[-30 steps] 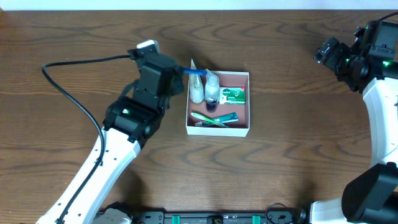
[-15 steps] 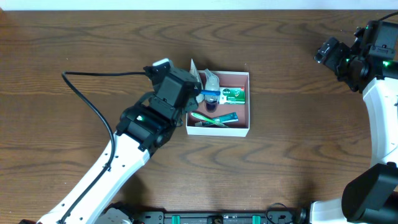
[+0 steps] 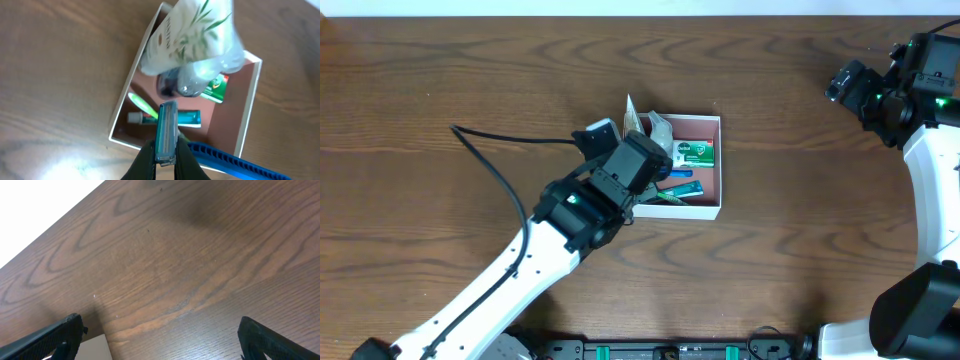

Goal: Pack container
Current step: 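Carry the razor into the box and release it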

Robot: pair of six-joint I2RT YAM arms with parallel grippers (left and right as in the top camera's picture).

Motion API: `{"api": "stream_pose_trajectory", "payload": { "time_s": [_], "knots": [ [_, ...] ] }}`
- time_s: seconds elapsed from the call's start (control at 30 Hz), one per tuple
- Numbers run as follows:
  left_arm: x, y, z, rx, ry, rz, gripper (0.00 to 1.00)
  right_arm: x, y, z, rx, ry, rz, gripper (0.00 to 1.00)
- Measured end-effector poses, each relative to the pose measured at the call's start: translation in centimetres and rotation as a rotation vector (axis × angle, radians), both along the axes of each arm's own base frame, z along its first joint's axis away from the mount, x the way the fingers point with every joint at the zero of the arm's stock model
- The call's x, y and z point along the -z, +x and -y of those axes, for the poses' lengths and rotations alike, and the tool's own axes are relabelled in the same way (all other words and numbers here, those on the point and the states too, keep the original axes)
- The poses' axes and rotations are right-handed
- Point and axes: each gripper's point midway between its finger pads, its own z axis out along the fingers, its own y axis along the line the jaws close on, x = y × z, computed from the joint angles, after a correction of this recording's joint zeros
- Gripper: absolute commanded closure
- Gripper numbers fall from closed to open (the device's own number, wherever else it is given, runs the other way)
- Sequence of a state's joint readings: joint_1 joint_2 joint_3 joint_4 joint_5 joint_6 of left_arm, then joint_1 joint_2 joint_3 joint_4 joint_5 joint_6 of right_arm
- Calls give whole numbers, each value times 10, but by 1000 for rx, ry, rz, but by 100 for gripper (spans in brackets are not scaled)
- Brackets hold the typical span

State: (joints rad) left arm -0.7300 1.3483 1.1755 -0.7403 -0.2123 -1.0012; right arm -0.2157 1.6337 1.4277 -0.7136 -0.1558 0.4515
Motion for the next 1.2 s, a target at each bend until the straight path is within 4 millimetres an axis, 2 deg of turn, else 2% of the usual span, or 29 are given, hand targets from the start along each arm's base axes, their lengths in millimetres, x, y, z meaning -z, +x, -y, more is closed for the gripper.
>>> {"api": "stream_pose_trajectory", "payload": {
  "time_s": [0.37, 0.6, 0.73, 0.8, 1.07, 1.2],
  "knots": [
    [49, 3, 11, -115, 14, -125, 94, 0, 0, 0, 0, 0, 0, 1],
    [54, 7, 16, -142, -5, -127, 93, 0, 0, 0, 0, 0, 0, 1],
    [53, 8, 17, -143, -13, -122, 53, 0, 0, 0, 0, 0, 0, 1],
    [53, 8, 17, -148, -18, -123, 43, 0, 0, 0, 0, 0, 0, 1],
    [53, 8, 17, -151, -20, -124, 33, 0, 0, 0, 0, 0, 0, 1],
    [51, 8, 17, -151, -24, -120, 32, 0, 0, 0, 0, 0, 0, 1]
  ]
}}
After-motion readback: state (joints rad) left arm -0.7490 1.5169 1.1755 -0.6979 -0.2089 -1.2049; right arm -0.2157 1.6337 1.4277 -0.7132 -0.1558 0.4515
